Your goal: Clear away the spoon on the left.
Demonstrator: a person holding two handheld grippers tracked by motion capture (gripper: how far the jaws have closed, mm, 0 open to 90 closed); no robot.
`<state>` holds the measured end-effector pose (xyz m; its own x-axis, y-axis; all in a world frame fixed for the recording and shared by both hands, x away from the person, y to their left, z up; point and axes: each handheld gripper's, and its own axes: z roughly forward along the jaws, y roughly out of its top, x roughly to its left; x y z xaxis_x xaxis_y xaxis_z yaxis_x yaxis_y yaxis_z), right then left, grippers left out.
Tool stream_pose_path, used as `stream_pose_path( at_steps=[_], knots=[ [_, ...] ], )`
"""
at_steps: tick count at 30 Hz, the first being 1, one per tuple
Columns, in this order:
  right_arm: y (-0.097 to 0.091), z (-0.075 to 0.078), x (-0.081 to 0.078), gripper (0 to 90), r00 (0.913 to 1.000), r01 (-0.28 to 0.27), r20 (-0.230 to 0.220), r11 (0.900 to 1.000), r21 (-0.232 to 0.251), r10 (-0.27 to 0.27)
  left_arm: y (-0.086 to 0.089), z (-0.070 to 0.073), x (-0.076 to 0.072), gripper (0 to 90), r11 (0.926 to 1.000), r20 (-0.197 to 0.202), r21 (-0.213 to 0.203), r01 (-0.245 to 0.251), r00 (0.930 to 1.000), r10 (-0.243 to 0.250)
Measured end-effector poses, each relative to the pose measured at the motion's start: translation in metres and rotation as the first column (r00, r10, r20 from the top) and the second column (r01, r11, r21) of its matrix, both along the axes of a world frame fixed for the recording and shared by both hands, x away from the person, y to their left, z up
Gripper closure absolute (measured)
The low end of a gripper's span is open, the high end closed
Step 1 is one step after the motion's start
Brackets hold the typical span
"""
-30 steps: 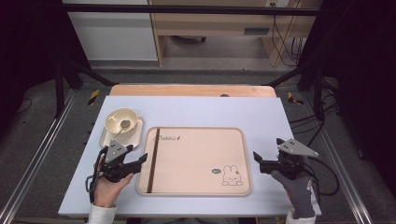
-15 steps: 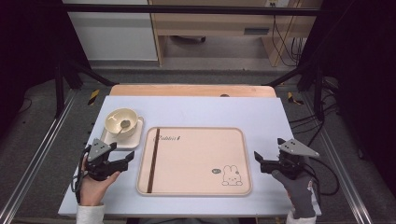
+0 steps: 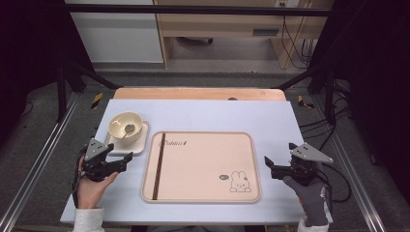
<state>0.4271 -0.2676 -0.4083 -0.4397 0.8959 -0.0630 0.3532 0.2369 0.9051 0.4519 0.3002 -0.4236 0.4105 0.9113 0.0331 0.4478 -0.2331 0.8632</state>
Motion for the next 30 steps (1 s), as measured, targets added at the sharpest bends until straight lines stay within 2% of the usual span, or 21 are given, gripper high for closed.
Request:
stream_pose_path(
  at_steps=[2, 9, 12, 15, 20, 22, 24, 30],
  knots=[
    [0.0, 0.0, -0.001, 3.2, 1.0, -0.003, 0.003, 1.0, 0.003, 0.003, 0.0, 0.0, 0.001, 20.1, 0.9999, 0.007, 0.017, 0.0, 1.0, 0.0],
    [0.002, -0.001, 0.0, 3.3, 1.0, -0.005, -0.004, 1.0, -0.002, 0.005, 0.003, -0.002, 0.011, 20.5, 0.9996, 0.0, 0.028, -0.003, 1.0, 0.003],
    [0.002, -0.001, 0.0, 3.3, 1.0, -0.005, -0.004, 1.0, -0.006, 0.005, 0.006, -0.003, 0.017, 21.2, 0.9987, -0.008, 0.052, 0.0, 1.0, 0.001],
    [0.003, -0.002, 0.001, 3.4, 1.0, -0.005, -0.005, 0.9999, -0.015, 0.005, 0.006, -0.003, 0.024, 23.3, 0.9969, 0.006, 0.078, 0.005, 1.0, -0.005],
    [0.005, -0.003, 0.002, 3.4, 0.9999, -0.005, -0.01, 0.9997, -0.024, 0.005, 0.009, -0.007, 0.031, 29.5, 0.9981, 0.001, 0.062, 0.002, 1.0, -0.002],
    [0.005, -0.003, 0.002, 3.4, 1.0, -0.004, -0.009, 0.9997, -0.024, 0.004, 0.009, -0.008, 0.031, 32.3, 0.9987, 0.007, 0.051, 0.005, 1.0, -0.006],
    [0.004, -0.002, 0.001, 3.4, 1.0, -0.002, -0.01, 0.9999, -0.016, 0.001, 0.009, -0.008, 0.03, 35.1, 0.9984, 0.017, 0.057, -0.002, 0.9998, 0.001],
    [0.004, -0.003, 0.001, 3.4, 1.0, -0.003, -0.009, 0.9999, -0.017, 0.003, 0.013, -0.009, 0.03, 48.7, 0.999, 0.035, 0.042, -0.015, 0.9993, 0.013]
  ],
)
